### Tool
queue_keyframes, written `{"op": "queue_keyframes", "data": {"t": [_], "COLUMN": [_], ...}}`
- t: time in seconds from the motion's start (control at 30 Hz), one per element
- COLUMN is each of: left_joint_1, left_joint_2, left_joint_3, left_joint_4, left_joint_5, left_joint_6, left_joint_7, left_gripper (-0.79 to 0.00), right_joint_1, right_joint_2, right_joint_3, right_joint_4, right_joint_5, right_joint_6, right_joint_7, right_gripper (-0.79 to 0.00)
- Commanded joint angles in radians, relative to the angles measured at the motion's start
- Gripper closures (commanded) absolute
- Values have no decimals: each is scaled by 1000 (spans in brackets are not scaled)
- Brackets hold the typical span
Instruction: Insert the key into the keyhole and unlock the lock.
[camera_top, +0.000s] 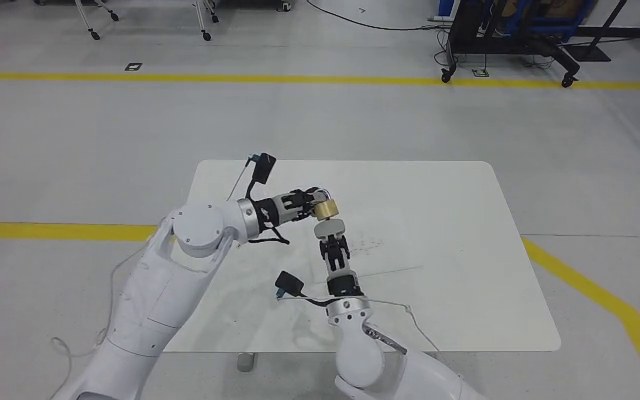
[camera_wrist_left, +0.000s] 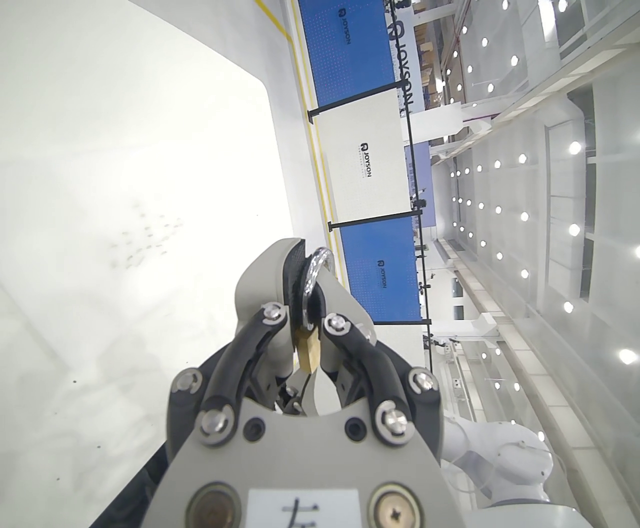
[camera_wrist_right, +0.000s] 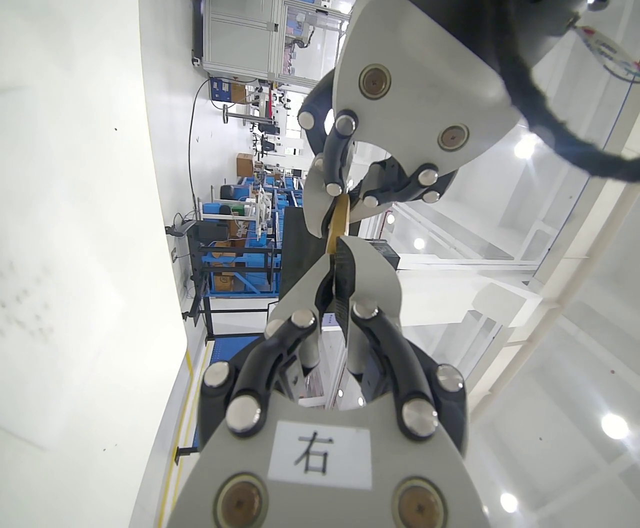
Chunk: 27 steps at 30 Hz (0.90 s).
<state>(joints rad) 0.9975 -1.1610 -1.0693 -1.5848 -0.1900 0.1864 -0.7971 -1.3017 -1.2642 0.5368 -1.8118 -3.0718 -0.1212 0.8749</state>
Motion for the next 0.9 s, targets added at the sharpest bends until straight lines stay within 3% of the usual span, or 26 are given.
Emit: {"op": "queue_keyframes", "data": {"t": [0.0,0.17,0.2,0.23,0.3,0.33,0.47,0.77,0.87], "left_joint_1": [2,4,3,0,-6,-10,-23,-41,-40], "left_joint_2": [0,0,-1,-2,-2,-3,-4,-7,-7], "left_joint_3": [3,-2,-5,-7,-9,-8,-5,0,-10], "left_joint_4": [-6,6,12,20,31,35,53,70,71], "left_joint_5": [5,-33,-51,-67,-83,-86,-96,-111,-122], "left_joint_6": [-5,1,4,7,11,12,27,41,30], "left_joint_7": [-8,-27,-36,-44,-54,-59,-66,-63,-47], "left_gripper": [0,0,0,0,0,0,0,0,0], "right_joint_1": [8,12,8,4,-5,-9,-26,-80,-100], "right_joint_2": [2,3,3,2,1,0,-1,1,1], "right_joint_3": [-11,-24,-22,-19,-10,-5,13,69,92], "right_joint_4": [3,4,1,-1,-7,-10,-23,-59,-81], "right_joint_5": [0,0,0,0,0,0,0,15,48], "right_joint_6": [-3,5,9,11,20,25,45,98,116], "right_joint_7": [12,28,25,21,13,8,-15,-89,-135], "right_gripper": [0,0,-40,-345,-699,-727,-708,-517,-496]}}
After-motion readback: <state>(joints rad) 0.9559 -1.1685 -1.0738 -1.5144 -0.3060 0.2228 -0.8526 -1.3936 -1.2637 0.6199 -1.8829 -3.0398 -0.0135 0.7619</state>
